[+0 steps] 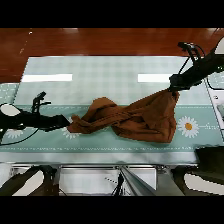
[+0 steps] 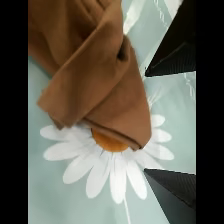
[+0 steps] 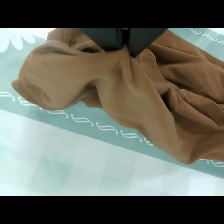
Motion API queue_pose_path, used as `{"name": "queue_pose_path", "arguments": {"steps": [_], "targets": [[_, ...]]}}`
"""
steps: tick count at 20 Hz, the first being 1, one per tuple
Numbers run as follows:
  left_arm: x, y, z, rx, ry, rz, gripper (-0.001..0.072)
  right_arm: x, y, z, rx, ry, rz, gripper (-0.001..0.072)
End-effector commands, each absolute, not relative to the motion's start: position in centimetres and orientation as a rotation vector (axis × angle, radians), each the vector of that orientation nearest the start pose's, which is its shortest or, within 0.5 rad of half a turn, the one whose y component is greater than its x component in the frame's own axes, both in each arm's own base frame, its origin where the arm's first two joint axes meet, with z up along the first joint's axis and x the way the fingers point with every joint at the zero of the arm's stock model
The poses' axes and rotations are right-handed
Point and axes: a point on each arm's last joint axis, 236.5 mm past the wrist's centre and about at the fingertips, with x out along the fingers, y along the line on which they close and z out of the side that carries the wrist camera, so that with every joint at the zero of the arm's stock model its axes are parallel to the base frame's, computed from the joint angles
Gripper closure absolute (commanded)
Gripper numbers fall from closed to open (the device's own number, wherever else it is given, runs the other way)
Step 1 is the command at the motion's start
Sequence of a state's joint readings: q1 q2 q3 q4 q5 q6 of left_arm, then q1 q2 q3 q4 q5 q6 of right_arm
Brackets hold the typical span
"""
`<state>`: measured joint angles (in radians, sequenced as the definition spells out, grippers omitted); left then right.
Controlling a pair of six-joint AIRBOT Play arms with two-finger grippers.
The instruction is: Fold the shirts.
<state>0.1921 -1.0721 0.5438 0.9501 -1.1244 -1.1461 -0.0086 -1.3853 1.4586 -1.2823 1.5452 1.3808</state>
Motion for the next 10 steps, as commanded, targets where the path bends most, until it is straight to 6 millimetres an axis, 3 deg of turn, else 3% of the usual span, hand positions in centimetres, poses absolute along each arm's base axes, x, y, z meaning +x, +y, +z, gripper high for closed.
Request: {"name": "queue_pose_path", "arguments": {"steps": [1, 3, 4, 6, 9, 10], "targets": [[23.9, -8.0, -10.2, -0.457, 1.487, -0.406, 0.0054, 36.7, 6.5, 6.0, 0.071, 1.427, 0.358, 0.0689], [24.5, -8.3, -10.5, -0.465, 1.464, -0.418, 0.0065, 36.7, 6.5, 6.0, 0.071, 1.427, 0.358, 0.0689], [24.7, -8.5, -10.6, -0.480, 1.458, -0.423, 0.0106, 36.8, 6.5, 6.0, 0.071, 1.425, 0.358, 0.0689], [24.9, -9.4, -10.8, -0.504, 1.452, -0.470, 0.0289, 36.8, 6.5, 6.0, 0.072, 1.425, 0.357, 0.0689], [23.6, -11.0, -11.9, -0.504, 1.515, -0.542, 0.0330, 36.8, 6.5, 6.0, 0.071, 1.425, 0.357, 0.0689], [22.7, -11.7, -12.1, -0.489, 1.548, -0.594, 0.0430, 36.8, 6.5, 6.0, 0.072, 1.426, 0.356, 0.0689]]}}
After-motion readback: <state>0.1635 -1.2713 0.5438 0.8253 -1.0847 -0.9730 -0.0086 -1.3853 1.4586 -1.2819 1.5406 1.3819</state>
